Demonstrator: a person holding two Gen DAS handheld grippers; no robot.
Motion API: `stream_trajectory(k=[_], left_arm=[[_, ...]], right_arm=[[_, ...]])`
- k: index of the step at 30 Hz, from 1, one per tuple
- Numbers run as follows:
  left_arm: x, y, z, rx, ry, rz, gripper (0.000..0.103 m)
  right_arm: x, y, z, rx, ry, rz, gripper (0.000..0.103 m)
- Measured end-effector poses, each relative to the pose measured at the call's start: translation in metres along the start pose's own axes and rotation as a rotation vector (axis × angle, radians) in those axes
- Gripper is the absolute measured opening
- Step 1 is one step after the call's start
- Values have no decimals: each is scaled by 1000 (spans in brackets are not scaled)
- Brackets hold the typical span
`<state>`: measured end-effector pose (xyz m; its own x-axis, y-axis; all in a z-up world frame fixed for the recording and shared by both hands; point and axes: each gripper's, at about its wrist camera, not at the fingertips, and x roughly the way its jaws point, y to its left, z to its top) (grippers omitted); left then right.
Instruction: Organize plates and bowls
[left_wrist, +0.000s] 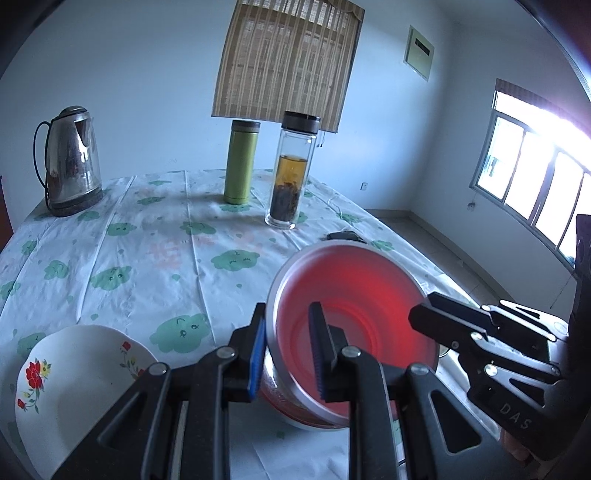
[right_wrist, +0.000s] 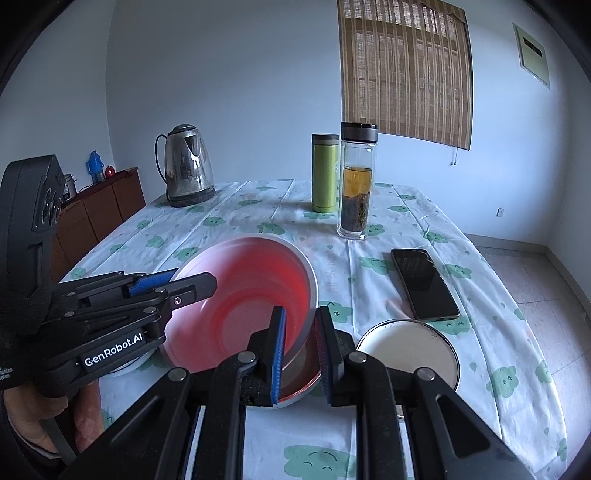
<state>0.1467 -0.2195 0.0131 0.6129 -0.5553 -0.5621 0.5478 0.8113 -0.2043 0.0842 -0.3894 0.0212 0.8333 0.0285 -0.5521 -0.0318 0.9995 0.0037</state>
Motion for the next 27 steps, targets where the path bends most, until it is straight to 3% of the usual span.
stream_trajectory(k=[27], left_arm=[[13, 2, -4, 10, 35, 8, 20]], right_arm=[[15, -2, 0, -4, 42, -24, 18]])
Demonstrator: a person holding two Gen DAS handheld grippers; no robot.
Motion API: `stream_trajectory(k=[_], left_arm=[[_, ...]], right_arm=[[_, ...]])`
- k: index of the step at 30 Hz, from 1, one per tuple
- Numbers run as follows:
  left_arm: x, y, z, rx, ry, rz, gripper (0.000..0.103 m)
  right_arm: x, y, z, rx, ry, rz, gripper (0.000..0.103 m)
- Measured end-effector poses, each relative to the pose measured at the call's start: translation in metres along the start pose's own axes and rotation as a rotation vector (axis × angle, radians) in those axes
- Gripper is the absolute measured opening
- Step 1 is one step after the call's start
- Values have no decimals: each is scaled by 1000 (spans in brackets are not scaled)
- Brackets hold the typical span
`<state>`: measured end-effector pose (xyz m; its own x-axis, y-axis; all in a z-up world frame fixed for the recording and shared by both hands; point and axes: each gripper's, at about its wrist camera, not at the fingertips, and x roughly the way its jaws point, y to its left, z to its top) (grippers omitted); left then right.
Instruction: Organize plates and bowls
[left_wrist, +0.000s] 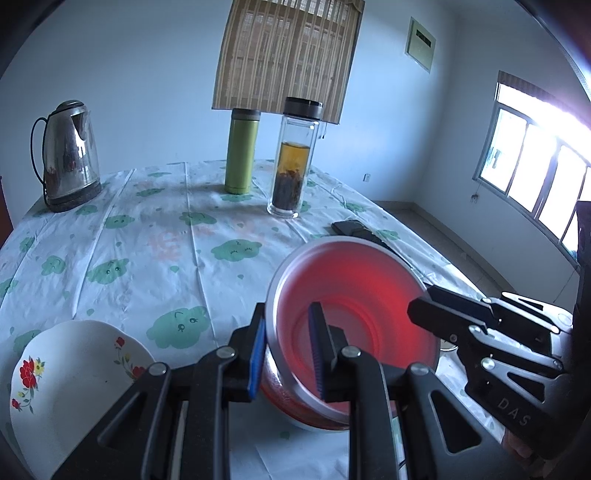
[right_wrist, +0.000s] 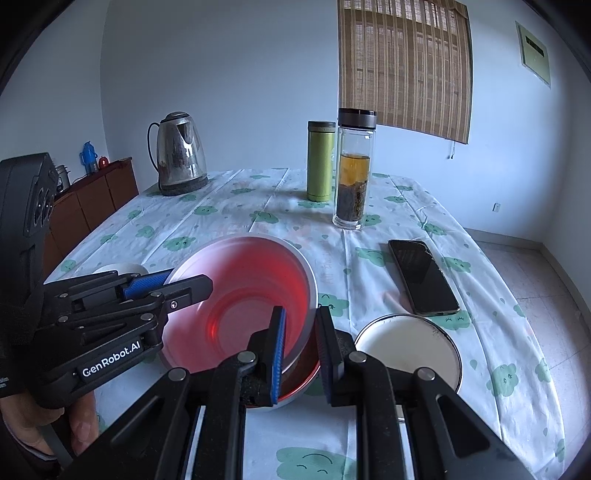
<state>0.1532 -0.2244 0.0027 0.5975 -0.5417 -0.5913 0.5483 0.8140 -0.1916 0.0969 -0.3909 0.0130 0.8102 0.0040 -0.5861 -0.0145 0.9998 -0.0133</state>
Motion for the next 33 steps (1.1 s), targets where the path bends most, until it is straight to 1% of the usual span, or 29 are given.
stream_trajectory(k=[14, 23, 29, 33], left_arm=[[10, 3, -3, 2, 30, 0, 20], [11, 2, -4, 11, 38, -4, 20], [18, 0, -6, 18, 64, 5, 20], [22, 4, -7, 4, 80, -2, 20]], right_arm=[[11, -1, -3, 6, 29, -1, 19], [25, -7, -8, 23, 83, 13, 19], [28, -8, -12, 28, 96, 18, 20], [30, -9, -12, 29, 103, 24, 20]])
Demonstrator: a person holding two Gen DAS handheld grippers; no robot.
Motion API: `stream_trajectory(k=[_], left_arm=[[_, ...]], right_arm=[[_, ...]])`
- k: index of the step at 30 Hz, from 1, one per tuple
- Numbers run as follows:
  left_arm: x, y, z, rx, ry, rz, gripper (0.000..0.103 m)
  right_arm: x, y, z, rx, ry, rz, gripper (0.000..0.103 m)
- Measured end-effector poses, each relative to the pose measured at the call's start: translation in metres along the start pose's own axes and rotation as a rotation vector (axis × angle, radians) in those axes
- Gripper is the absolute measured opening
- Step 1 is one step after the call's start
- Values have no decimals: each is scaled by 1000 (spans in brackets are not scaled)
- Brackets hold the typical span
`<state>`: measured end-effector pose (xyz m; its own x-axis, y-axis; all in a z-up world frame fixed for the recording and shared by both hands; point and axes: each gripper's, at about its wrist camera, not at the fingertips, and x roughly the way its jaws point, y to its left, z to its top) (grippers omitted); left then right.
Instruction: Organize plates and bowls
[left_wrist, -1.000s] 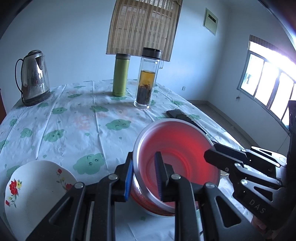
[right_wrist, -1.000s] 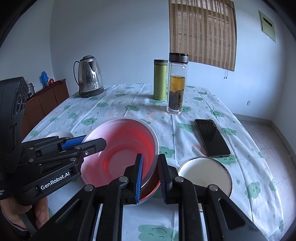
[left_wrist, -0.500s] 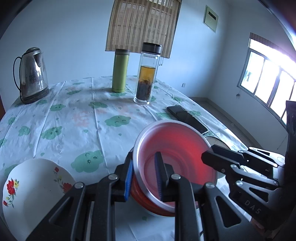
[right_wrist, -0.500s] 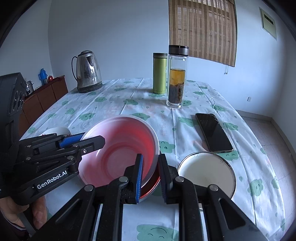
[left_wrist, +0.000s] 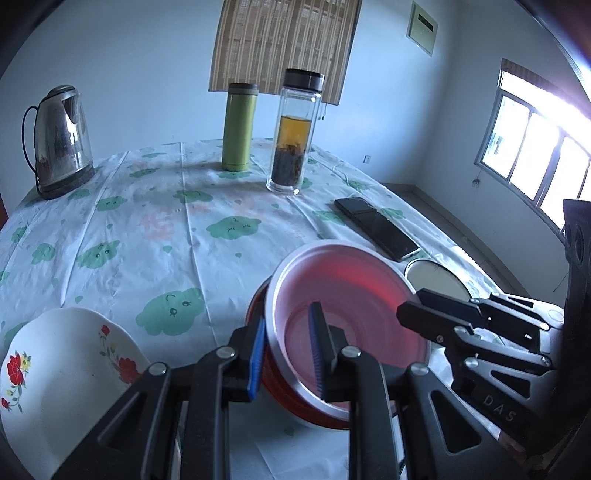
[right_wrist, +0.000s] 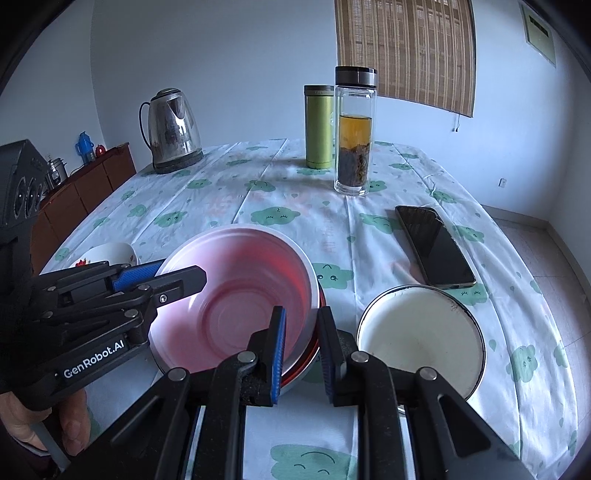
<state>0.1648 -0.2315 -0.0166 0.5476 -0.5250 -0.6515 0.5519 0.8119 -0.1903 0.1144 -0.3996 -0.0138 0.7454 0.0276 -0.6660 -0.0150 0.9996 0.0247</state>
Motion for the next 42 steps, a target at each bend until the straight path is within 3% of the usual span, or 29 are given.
stream_trajectory(k=[42], left_arm=[[5, -3, -5, 26, 18, 12, 20]], right_arm=[[5, 2, -1, -45, 18, -29, 20]])
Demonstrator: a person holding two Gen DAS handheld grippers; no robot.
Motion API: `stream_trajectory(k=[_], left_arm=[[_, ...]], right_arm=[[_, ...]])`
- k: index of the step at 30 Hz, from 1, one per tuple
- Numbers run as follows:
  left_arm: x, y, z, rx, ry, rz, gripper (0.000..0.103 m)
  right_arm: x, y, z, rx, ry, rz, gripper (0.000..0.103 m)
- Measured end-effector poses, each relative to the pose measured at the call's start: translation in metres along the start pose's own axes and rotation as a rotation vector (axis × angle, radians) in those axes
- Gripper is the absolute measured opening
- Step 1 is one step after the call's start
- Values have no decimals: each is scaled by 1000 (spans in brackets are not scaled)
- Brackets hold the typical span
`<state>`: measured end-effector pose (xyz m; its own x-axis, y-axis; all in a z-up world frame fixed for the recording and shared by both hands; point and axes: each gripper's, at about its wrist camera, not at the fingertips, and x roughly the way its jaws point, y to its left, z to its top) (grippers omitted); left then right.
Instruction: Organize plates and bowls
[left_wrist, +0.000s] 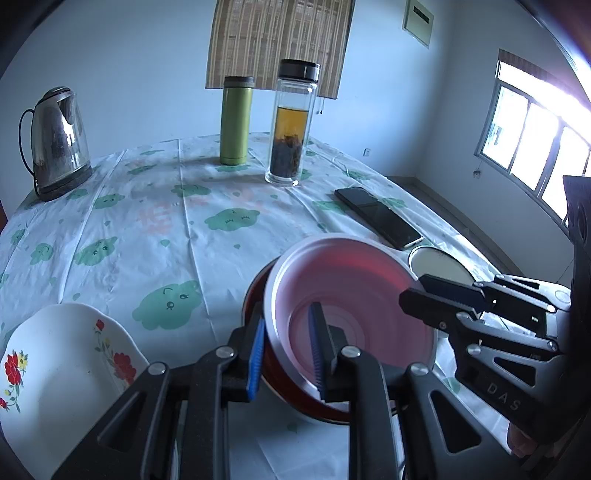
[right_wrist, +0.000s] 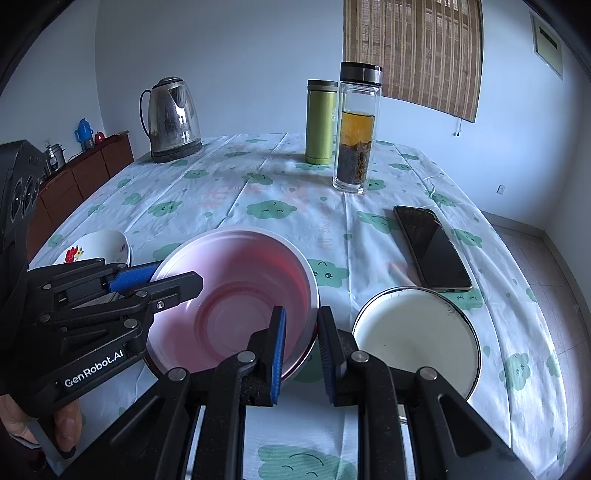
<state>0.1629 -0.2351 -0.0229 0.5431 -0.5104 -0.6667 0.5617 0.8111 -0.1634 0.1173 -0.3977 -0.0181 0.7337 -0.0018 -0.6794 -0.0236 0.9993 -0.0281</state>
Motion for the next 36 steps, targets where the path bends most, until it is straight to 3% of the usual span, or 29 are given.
stream_trajectory(k=[12, 16, 22, 24, 29, 31, 34, 36], left_arm=[[-1, 0, 0, 6, -2, 1, 20], [-2, -1, 0, 3, -6, -6, 29], [-2, -4, -1, 17, -11, 4, 30], [-2, -4, -1, 14, -12, -1, 32], [-8, -4, -1, 8, -38, -18, 46], [-11, -4, 0, 6, -50, -24, 50], [-14, -1, 0, -2, -76, -6, 67], [-13, 1, 0, -9, -80, -7, 69]], right_arm=[[0, -1, 1, 0, -1, 4, 20], [0, -1, 0, 6, -6, 10, 20], [-1, -2, -2, 17, -17, 27, 22], [-2, -2, -2, 24, -19, 44, 28], [-5, -1, -4, 16, -39, 53, 51], [-8, -2, -5, 22, -51, 57, 52], [-12, -6, -7, 37, -62, 62, 52], [-13, -8, -8, 40, -65, 61, 52]])
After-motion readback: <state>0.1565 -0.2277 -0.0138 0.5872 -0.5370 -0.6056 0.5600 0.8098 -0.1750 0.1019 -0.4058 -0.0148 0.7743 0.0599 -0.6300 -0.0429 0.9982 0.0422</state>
